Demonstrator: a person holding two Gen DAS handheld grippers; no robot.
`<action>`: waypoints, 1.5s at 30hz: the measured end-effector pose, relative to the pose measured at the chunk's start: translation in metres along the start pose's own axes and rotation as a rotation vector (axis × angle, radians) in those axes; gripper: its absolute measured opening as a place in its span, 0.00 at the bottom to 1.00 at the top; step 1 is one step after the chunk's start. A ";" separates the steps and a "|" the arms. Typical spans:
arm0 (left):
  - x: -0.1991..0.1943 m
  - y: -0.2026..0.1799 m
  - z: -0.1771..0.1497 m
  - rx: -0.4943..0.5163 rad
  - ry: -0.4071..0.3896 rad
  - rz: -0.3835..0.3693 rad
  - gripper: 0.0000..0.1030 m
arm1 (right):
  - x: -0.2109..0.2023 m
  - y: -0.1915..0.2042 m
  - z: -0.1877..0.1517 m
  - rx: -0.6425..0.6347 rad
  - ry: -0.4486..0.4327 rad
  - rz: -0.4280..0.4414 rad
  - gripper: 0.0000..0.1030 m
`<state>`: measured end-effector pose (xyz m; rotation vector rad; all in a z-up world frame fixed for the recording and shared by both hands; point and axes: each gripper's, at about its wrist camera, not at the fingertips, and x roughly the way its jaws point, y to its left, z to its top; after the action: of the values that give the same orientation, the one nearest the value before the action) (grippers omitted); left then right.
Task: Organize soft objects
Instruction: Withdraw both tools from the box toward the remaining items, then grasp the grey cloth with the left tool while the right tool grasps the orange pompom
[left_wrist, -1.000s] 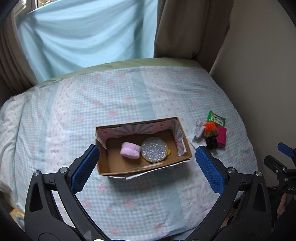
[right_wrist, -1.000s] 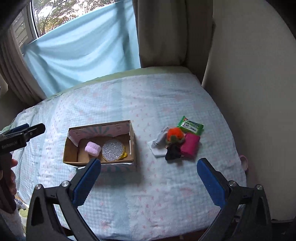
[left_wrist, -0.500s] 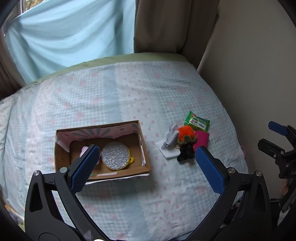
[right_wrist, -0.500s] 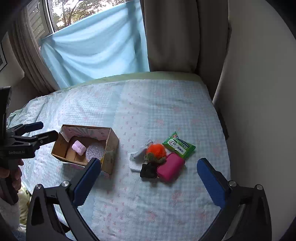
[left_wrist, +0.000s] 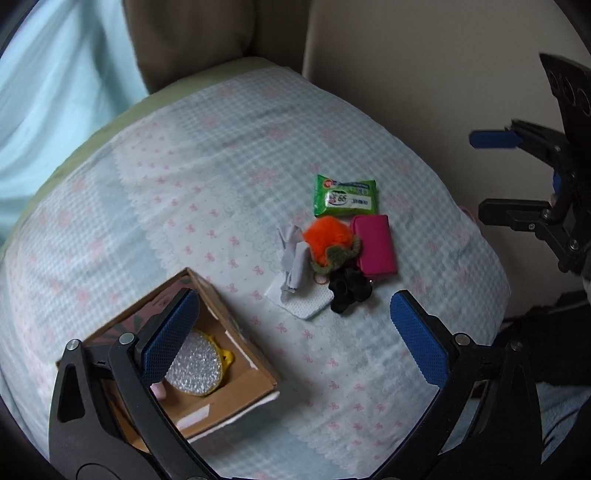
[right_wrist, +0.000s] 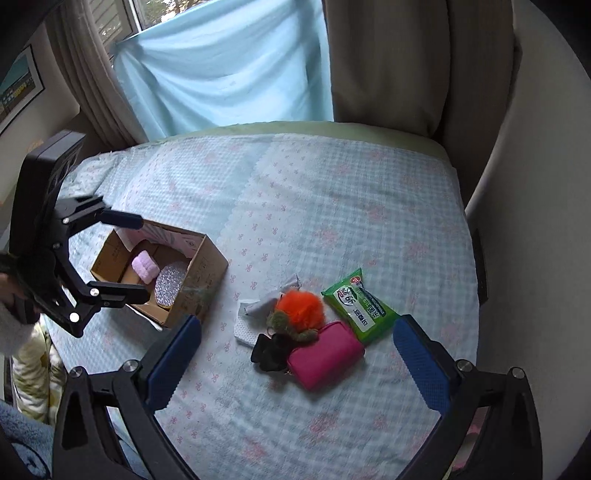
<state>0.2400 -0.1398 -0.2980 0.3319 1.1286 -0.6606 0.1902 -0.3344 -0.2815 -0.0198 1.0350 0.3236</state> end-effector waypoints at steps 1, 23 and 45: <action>0.011 0.001 0.004 0.045 0.018 -0.022 1.00 | 0.010 -0.001 0.000 -0.024 0.013 0.009 1.00; 0.239 -0.024 0.048 0.951 0.381 -0.387 0.98 | 0.199 -0.025 -0.041 -0.201 0.095 0.191 0.92; 0.288 -0.035 0.050 1.005 0.506 -0.423 0.36 | 0.231 -0.019 -0.046 -0.219 0.064 0.248 0.43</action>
<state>0.3305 -0.2861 -0.5371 1.1832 1.2805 -1.5733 0.2649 -0.3015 -0.5036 -0.0999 1.0633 0.6641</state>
